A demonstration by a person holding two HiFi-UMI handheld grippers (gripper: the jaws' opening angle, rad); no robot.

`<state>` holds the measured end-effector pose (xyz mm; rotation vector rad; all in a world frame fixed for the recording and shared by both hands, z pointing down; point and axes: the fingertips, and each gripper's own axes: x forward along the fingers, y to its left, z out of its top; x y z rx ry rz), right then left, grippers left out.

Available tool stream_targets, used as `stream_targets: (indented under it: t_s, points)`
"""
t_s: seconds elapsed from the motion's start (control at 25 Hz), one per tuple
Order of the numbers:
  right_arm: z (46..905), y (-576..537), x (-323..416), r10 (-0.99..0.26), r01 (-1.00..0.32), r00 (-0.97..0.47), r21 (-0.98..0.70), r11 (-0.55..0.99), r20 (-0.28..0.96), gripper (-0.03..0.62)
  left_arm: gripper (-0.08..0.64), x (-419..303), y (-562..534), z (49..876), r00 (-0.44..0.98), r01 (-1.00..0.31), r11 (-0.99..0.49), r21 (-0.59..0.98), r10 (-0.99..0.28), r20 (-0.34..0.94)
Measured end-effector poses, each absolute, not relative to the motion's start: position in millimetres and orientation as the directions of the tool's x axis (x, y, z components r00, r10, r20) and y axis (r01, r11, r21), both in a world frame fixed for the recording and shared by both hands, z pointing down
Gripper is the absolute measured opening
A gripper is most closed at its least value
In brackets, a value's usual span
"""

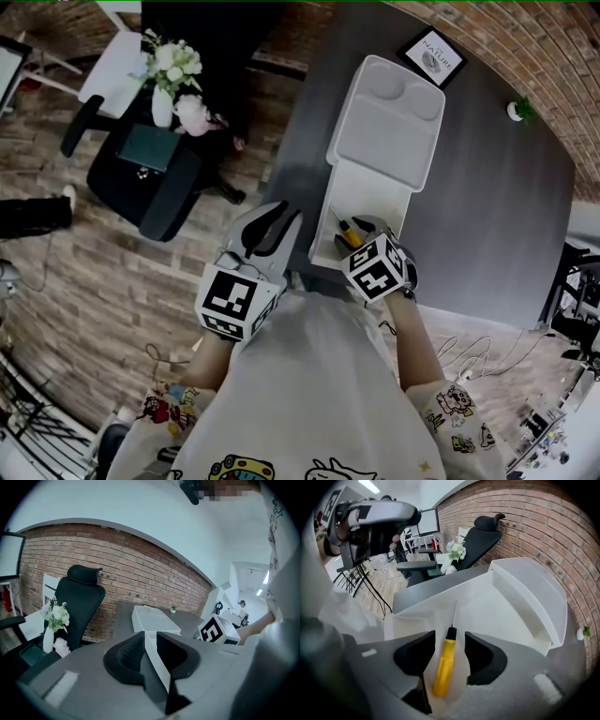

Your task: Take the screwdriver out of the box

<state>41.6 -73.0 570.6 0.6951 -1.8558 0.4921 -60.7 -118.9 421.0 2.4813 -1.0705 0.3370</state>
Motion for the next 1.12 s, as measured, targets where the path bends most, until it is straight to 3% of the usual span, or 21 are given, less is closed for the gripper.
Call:
stream_targets:
  t_s: [0.8, 1.04, 1.12]
  points:
    - [582, -70, 43, -0.183, -0.619, -0.240, -0.006, 0.786, 0.953, 0.198, 0.078, -75, -126, 423, 0.654, -0.755, -0.595, 0.275, -0.655, 0.379]
    - [581, -71, 46, -0.190, -0.625, -0.239, -0.001, 0.781, 0.952, 0.175, 0.078, -70, -126, 423, 0.660, -0.750, -0.601, 0.276, -0.649, 0.379]
    - [580, -73, 47, -0.198, -0.629, -0.236, 0.006, 0.777, 0.952, 0.124, 0.078, -70, -127, 424, 0.659, -0.751, -0.600, 0.276, -0.649, 0.381]
